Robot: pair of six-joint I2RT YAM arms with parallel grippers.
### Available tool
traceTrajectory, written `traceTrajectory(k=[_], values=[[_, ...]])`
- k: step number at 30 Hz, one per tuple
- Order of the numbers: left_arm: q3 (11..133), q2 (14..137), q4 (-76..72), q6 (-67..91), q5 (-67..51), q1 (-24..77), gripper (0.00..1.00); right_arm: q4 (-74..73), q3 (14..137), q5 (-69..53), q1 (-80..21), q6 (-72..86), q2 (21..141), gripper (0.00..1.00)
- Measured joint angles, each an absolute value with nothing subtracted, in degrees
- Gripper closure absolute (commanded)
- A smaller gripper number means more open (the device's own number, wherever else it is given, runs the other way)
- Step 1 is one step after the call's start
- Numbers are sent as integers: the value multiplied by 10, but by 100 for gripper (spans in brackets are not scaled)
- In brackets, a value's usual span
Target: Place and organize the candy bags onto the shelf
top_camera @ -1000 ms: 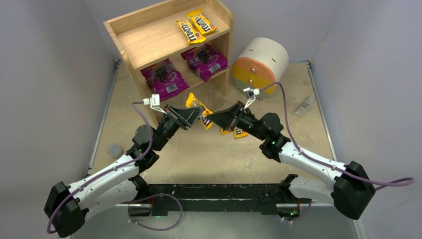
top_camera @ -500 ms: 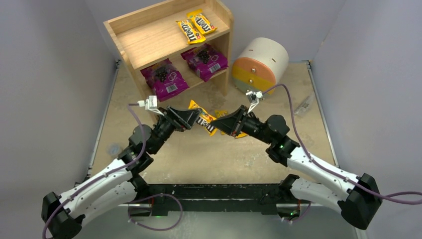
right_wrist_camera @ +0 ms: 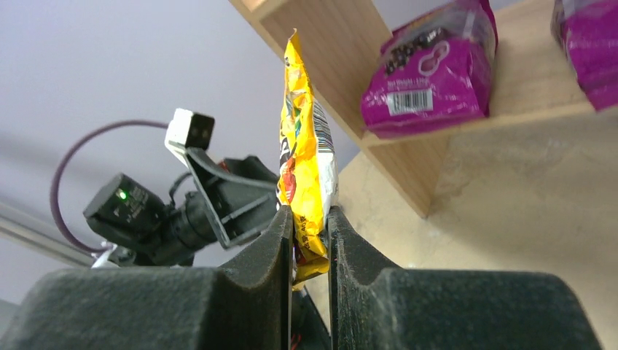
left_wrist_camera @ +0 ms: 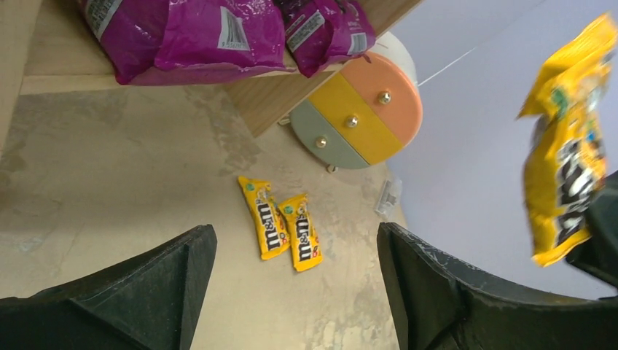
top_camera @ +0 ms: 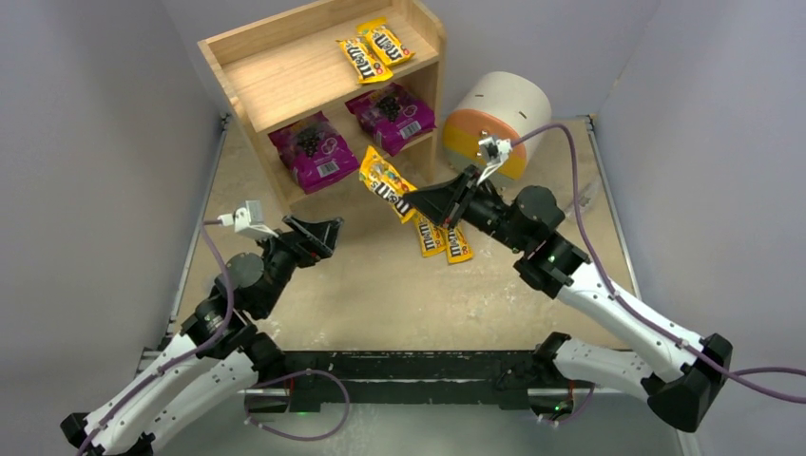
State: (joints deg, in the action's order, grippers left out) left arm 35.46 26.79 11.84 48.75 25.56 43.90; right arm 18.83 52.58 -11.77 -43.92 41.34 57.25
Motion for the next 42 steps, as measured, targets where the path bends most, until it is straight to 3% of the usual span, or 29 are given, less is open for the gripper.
traceTrajectory(k=[9,29,42], values=[[355,293,137,455,221,439,14,174,682,-115,-439,405,677,99],[355,317,147,445,188,439,14,233,1049,-102,-439,419,1032,94],[354,316,148,438,198,439,14,222,1081,-67,-439,415,1063,90]])
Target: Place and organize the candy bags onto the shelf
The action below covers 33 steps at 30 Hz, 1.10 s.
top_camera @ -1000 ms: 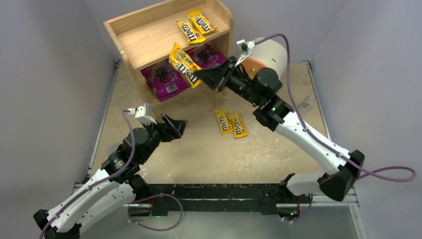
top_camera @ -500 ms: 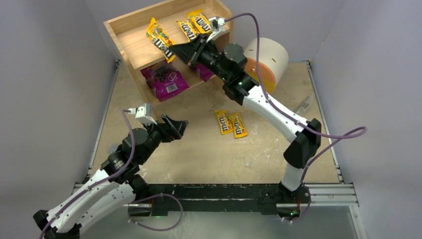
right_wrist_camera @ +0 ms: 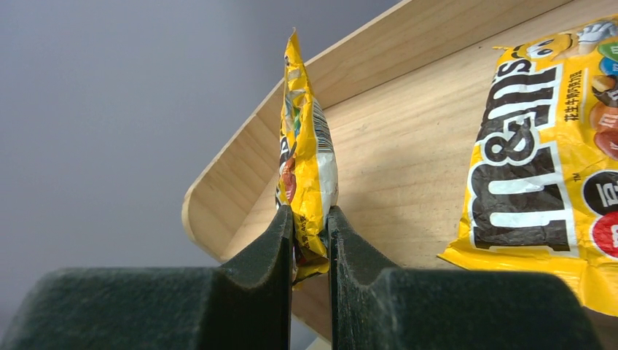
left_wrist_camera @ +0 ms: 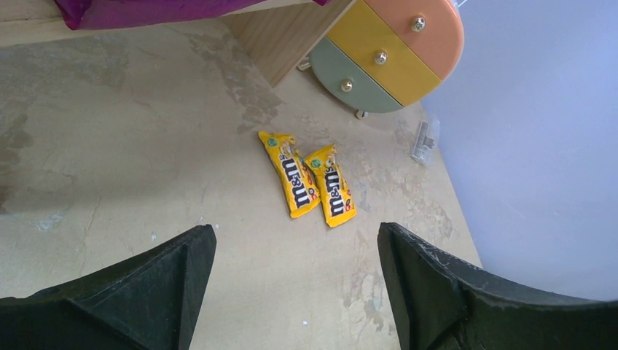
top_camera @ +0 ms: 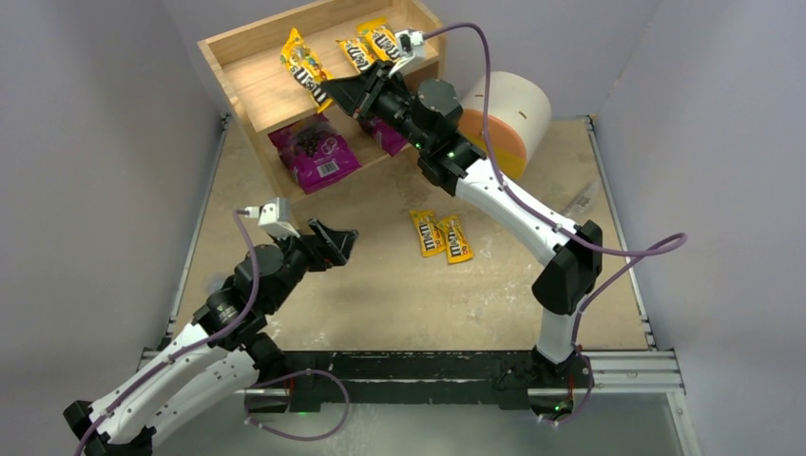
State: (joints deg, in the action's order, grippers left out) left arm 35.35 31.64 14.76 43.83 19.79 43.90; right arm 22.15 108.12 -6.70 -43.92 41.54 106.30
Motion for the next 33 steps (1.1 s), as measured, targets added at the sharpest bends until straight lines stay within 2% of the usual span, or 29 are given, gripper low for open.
traceTrajectory(k=[6,10,11,21,23,24,27,33], values=[[350,315,154,438,199,439,14,205,1089,-45,-439,409,1065,90],[349,312,156,438,200,439,14,197,1093,-34,-439,406,1065,73],[349,311,156,438,201,439,14,195,1094,-33,-439,404,1065,72],[349,310,156,438,202,439,14,183,1108,3,-439,391,1066,73],[349,310,156,439,202,439,14,183,1108,12,-439,385,1066,62],[349,310,157,439,202,439,14,183,1108,19,-439,384,1066,60],[349,310,157,439,202,439,14,183,1103,35,-439,376,1065,54],[349,310,160,439,202,439,14,188,1092,50,-439,361,1061,50]])
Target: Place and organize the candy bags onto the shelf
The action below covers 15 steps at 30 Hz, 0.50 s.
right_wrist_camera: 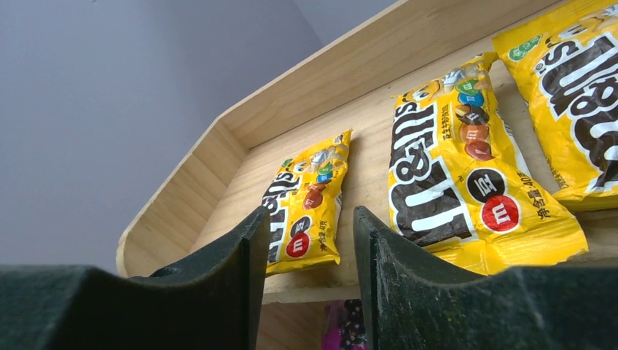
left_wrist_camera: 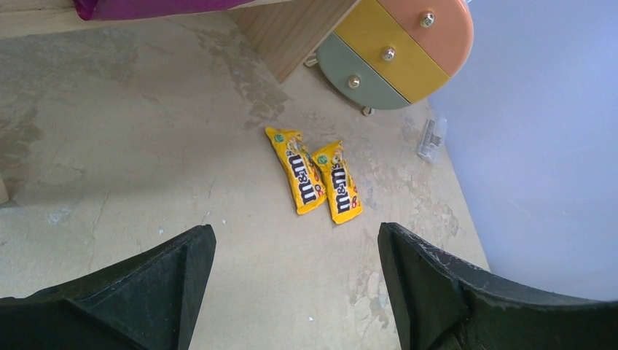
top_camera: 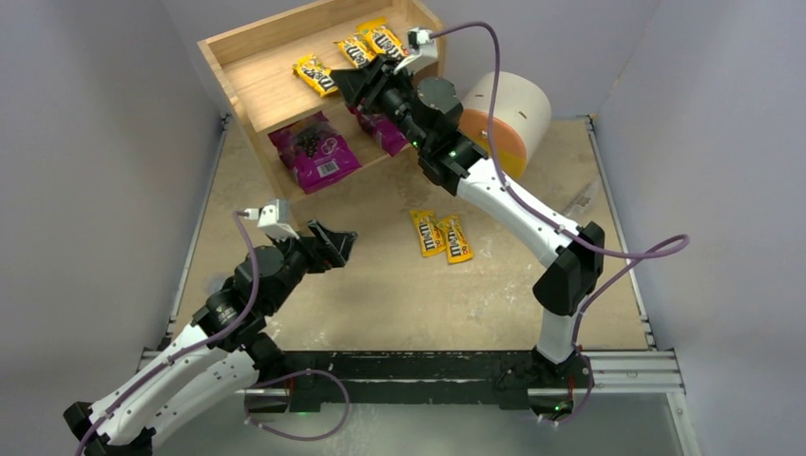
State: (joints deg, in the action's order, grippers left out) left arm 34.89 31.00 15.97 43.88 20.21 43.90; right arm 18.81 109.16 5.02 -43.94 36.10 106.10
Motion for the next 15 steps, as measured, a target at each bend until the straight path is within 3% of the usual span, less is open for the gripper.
traceTrajectory(k=[15], values=[[347,315,159,439,199,439,14,185,1091,55,-439,314,1020,42]])
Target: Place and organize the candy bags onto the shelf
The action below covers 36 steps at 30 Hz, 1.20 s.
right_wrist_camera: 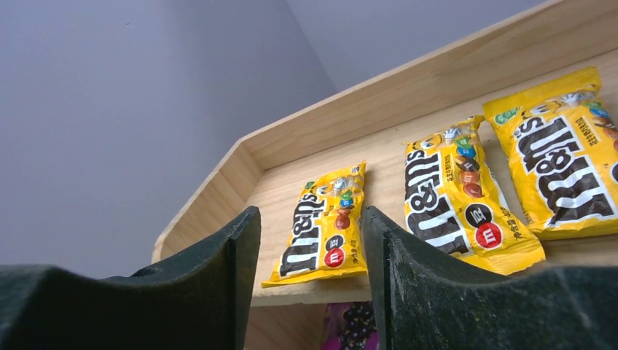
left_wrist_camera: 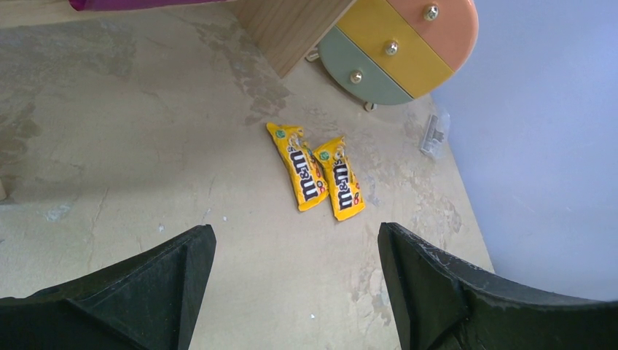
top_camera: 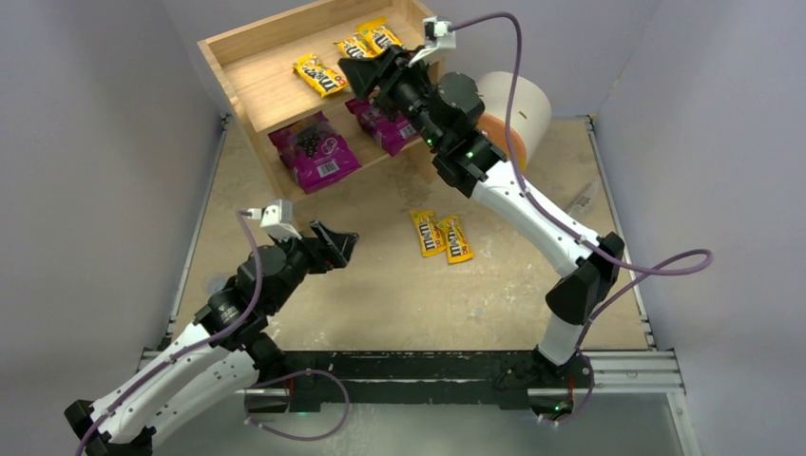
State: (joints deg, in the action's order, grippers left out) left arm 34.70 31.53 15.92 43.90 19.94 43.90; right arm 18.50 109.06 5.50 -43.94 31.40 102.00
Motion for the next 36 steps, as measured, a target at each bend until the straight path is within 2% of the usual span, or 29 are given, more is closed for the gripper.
traceTrajectory(k=[3,7,10,19,26,30,36], values=[[341,318,155,439,195,439,13,185,1081,55,-439,302,1001,34],[338,327,155,439,187,439,13,186,1060,46,-439,280,972,11],[338,329,155,439,184,439,12,190,1019,27,-439,257,934,2],[338,327,152,439,182,439,12,200,787,-8,-440,197,745,1],[321,332,143,438,182,439,12,113,627,82,-440,206,611,1],[320,339,143,437,182,439,12,55,604,109,-439,196,618,1],[319,348,145,438,182,439,12,31,647,43,-439,142,660,4]])
